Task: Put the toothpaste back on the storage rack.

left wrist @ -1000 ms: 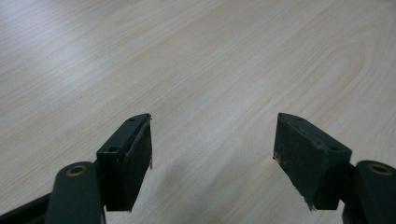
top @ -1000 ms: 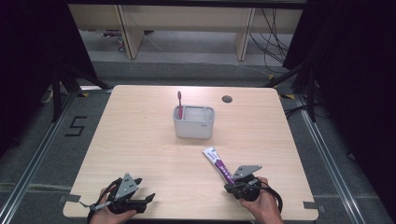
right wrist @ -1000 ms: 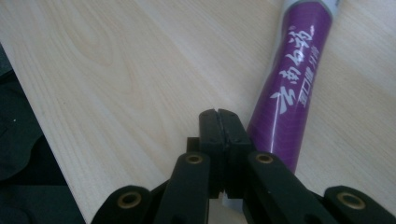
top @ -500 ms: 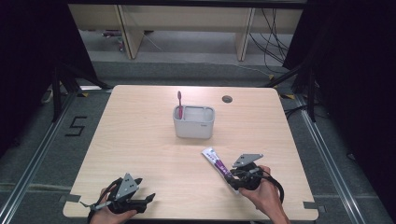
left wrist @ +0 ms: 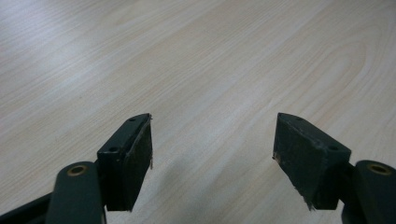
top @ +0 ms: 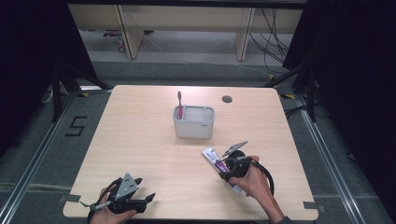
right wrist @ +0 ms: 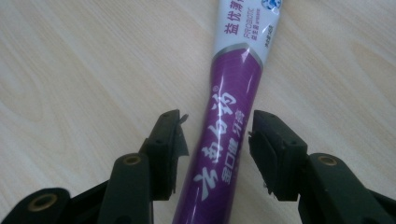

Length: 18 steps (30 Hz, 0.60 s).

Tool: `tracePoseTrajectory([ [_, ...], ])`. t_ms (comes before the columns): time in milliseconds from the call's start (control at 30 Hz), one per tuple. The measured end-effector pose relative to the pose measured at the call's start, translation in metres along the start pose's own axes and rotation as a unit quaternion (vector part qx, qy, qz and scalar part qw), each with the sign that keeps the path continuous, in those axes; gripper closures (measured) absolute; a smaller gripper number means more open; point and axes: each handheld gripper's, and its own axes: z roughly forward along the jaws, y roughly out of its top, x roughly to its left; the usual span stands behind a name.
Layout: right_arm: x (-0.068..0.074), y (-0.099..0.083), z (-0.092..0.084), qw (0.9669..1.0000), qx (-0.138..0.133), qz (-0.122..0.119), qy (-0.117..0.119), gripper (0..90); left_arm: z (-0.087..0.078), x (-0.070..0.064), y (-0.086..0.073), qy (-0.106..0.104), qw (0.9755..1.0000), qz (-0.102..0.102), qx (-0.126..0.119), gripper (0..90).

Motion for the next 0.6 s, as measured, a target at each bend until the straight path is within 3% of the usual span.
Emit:
tracePoseTrajectory([
  [267,0.0,0.012,0.011,0.9983,0.05,-0.023,-0.018,57.3,-0.001,0.002,0.001,0.003,1.0,0.008,0.005,27.9],
  [300,-0.002,0.013,0.013,0.9981,0.052,-0.031,-0.014,57.4,0.0,0.0,0.0,-0.002,1.0,-0.004,-0.005,28.0],
  [333,-0.001,0.014,0.014,0.9979,0.062,-0.017,-0.013,57.8,-0.001,0.001,0.001,0.002,1.0,0.006,0.004,27.9],
  [433,-0.004,0.017,0.016,0.9971,0.068,-0.034,-0.012,60.1,0.0,0.001,0.0,0.003,1.0,0.006,0.002,27.9],
  [600,-0.003,0.02,0.018,0.9963,0.079,-0.034,-0.01,63.5,0.0,0.0,0.0,-0.001,1.0,-0.001,0.001,27.9],
])
